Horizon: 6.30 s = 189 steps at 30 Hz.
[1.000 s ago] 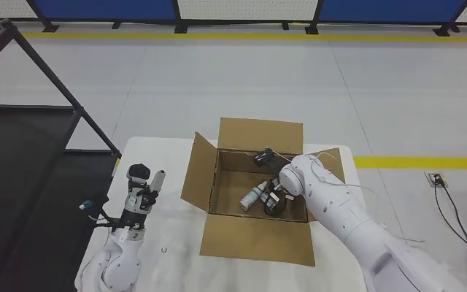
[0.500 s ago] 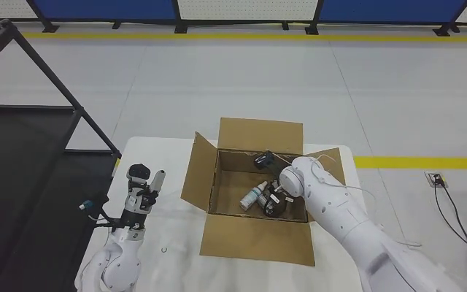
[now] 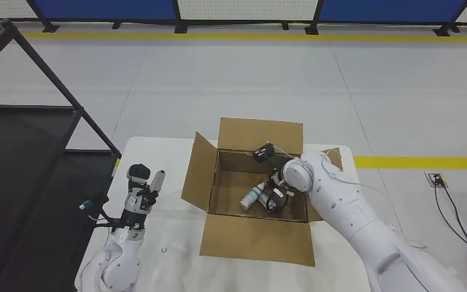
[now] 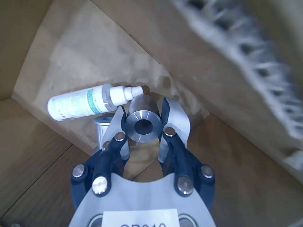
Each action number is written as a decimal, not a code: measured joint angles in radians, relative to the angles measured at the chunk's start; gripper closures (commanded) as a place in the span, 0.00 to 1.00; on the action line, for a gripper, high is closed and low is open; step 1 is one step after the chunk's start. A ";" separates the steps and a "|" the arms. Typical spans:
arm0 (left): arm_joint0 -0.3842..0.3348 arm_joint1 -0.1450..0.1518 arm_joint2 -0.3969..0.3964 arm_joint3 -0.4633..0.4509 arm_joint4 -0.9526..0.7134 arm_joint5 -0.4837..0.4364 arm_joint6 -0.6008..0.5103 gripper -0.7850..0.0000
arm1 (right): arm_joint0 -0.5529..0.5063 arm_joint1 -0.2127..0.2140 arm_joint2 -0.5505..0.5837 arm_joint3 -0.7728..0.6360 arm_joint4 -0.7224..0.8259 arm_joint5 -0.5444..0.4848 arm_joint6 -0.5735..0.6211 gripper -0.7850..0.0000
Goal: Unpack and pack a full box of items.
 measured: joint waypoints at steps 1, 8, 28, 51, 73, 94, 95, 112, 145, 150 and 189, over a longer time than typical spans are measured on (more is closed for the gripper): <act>0.000 0.000 0.000 0.000 0.000 0.000 0.000 0.00 | -0.012 0.016 0.020 -0.045 -0.009 0.003 0.011 1.00; 0.000 0.000 0.000 0.000 0.000 0.000 0.000 0.00 | -0.198 0.149 0.226 -0.484 -0.139 0.086 0.119 1.00; 0.000 0.000 0.000 0.000 0.000 0.000 0.000 0.00 | -0.496 0.247 0.489 -0.986 -0.269 0.096 0.169 1.00; 0.000 0.000 0.000 0.000 0.000 0.000 0.000 0.00 | -0.785 0.331 1.052 -0.936 -0.278 0.144 0.228 1.00; 0.000 0.000 0.000 0.000 0.000 0.000 0.000 0.00 | -0.602 0.326 0.851 -0.483 -0.301 -0.008 0.176 1.00; 0.000 0.000 0.000 0.000 0.000 0.000 0.000 0.00 | -0.532 0.319 0.760 -0.388 -0.275 -0.030 0.193 0.25; 0.000 0.000 0.000 0.000 0.000 0.000 0.000 0.00 | -0.532 0.320 0.762 -0.391 -0.274 -0.027 0.191 0.19; 0.000 0.000 0.000 0.000 0.000 0.000 0.000 0.00 | -0.693 0.378 1.103 -0.982 -0.144 0.093 0.126 0.00; 0.015 0.001 -0.008 -0.016 -0.013 0.008 -0.011 0.00 | -0.200 0.146 0.050 -0.530 -0.145 0.186 0.152 0.00; 0.027 0.003 -0.022 -0.023 -0.023 -0.003 -0.020 0.00 | -0.146 0.093 -0.009 -0.372 -0.119 0.202 0.143 0.00; 0.028 0.004 -0.024 -0.023 -0.024 -0.003 -0.020 0.00 | -0.138 0.070 0.170 -0.307 -0.056 0.062 0.135 1.00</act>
